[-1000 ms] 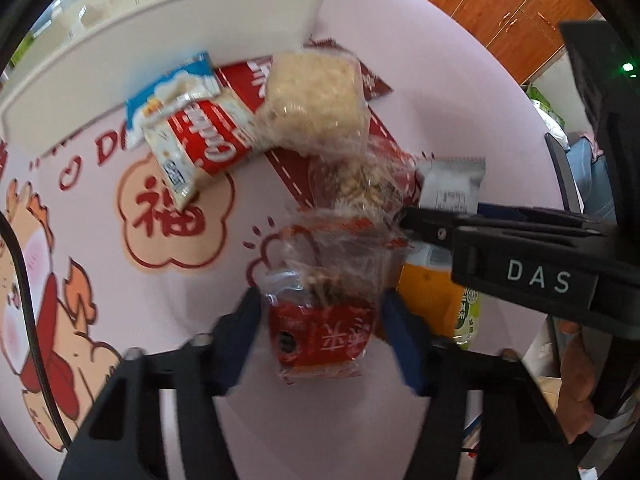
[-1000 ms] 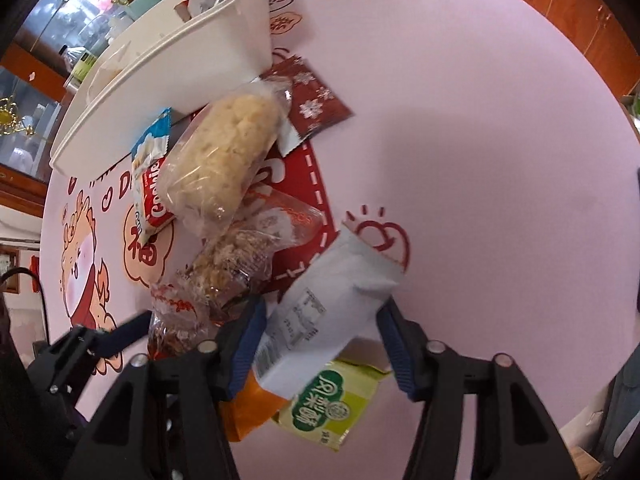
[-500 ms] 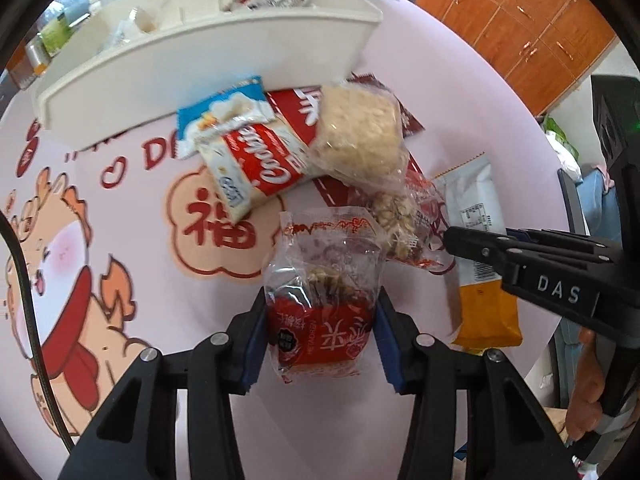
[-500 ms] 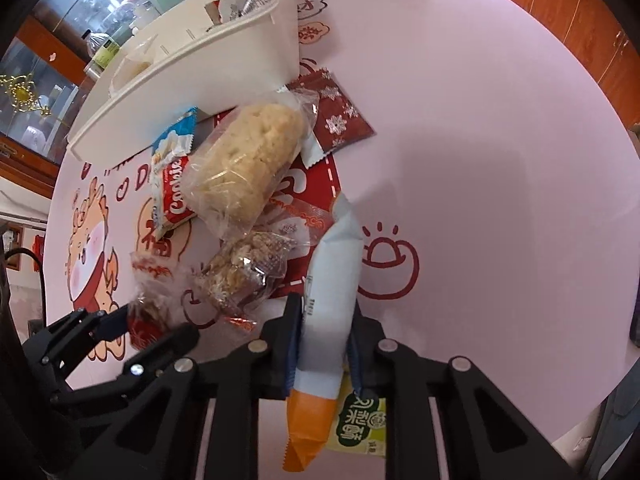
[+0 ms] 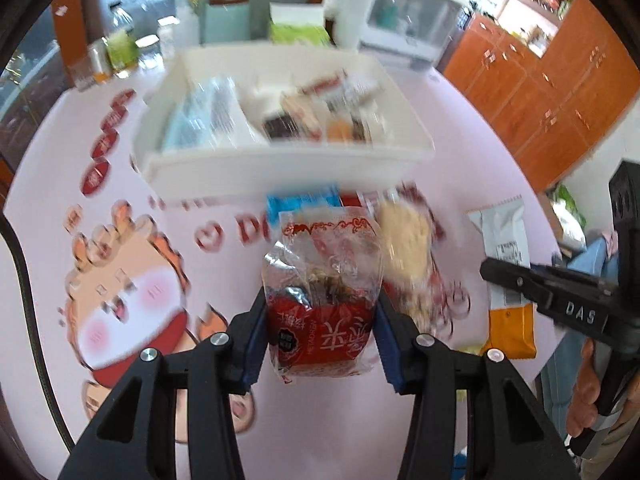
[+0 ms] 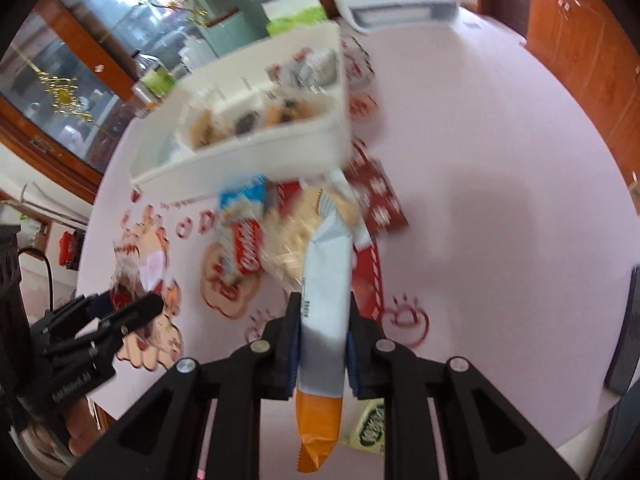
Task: Organize snacks
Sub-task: 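Carry both packs over the white tray and open both grippers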
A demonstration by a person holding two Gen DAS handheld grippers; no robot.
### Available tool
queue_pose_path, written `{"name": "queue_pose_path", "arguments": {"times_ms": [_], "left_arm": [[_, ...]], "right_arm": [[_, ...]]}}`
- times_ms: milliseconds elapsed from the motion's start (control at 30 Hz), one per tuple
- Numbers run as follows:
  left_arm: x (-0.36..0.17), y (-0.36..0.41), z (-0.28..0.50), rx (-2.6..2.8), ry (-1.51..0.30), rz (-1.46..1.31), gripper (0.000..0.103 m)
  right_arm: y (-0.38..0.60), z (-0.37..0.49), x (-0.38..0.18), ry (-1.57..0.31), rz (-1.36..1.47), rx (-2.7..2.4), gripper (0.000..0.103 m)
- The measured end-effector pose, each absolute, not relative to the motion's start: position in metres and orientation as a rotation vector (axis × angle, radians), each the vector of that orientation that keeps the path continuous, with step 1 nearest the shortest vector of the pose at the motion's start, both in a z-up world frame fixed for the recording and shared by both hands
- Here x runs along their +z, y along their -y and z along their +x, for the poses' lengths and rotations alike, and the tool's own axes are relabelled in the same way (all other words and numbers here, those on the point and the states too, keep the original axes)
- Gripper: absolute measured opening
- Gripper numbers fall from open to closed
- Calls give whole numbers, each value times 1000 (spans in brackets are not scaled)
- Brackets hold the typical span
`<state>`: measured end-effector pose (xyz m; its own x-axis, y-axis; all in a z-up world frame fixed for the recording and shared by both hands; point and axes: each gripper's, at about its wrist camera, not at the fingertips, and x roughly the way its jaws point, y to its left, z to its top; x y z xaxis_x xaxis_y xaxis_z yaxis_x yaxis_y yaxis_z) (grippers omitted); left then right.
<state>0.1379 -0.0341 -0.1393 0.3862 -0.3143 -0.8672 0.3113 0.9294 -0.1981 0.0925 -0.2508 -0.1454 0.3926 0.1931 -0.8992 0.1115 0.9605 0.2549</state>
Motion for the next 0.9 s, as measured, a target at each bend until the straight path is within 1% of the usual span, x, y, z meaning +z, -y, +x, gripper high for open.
{"name": "queue_pose_path", "arguments": {"times_ms": [133,433,733,900], "left_arm": [[-100,23,164,-348,-1025,-1,46],[-40,-3,219,-241,-912,19,47],[18,20,266,-205,-801,85,47],[33,41,291,-210,-780,108,47]], "right_arm": [[241,114,-117,-1116,265,102,18],[224,165,-58,-995,190,182,18],[212,217,3,-869,144,217,19],[211,241,25,-818,152,225,19]]}}
